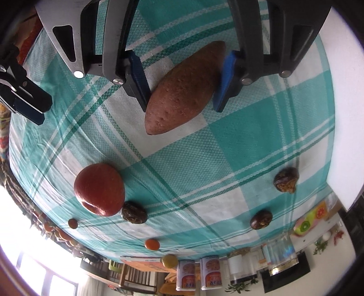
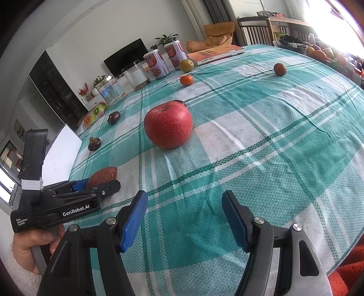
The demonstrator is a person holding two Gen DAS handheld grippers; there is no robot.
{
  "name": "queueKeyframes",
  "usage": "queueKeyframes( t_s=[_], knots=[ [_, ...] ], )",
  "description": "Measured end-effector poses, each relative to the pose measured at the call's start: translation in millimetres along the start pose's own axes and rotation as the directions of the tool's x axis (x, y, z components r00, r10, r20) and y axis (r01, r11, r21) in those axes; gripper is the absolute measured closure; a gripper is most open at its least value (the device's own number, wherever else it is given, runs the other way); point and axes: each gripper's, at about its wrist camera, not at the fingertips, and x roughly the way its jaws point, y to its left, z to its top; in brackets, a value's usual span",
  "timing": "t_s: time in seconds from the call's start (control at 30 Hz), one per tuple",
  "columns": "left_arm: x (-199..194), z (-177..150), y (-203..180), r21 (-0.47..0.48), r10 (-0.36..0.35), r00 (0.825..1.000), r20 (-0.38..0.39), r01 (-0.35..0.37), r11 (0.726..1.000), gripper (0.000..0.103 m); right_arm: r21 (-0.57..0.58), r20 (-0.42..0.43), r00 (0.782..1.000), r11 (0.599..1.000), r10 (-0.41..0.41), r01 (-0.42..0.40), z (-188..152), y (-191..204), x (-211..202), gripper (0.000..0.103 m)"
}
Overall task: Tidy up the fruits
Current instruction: 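Close the left tool around the second sweet potato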
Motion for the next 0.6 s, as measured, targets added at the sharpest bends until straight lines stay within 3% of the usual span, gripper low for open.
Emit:
queueKeyframes(
  t_s=[0.13,0.23,0.27,0.37,0.47,0.6],
  knots=[
    [-6,-11,6,-0.049,-0.004,1.0,0.017,0.005,0.999,0.053,0.028,0.011,1.0,0.999,0.026,-0.026,1,-5,-3,0.035],
    [-11,-19,6,-0.062,-0.009,1.0,0.022,0.011,0.998,0.054,0.128,0.095,0.985,0.979,0.145,-0.157,12,-27,-22,0.035],
    [-12,-22,6,-0.061,-0.009,1.0,0.024,0.011,0.998,0.054,0.154,0.115,0.982,0.974,0.149,-0.166,21,-38,-25,0.035],
    [-14,-27,4,-0.054,0.003,0.999,0.034,-0.001,0.999,0.055,0.128,0.117,0.993,0.991,0.009,-0.024,71,-72,-18,0.034],
    [-14,-27,3,-0.057,0.014,0.999,0.039,-0.012,0.998,0.055,0.092,0.093,0.98,0.982,-0.173,0.165,131,-122,9,0.034],
    [-13,-24,4,-0.065,0.006,0.999,0.039,-0.003,0.998,0.054,0.053,0.059,0.964,0.965,-0.261,0.258,194,-171,49,0.035]
  ],
)
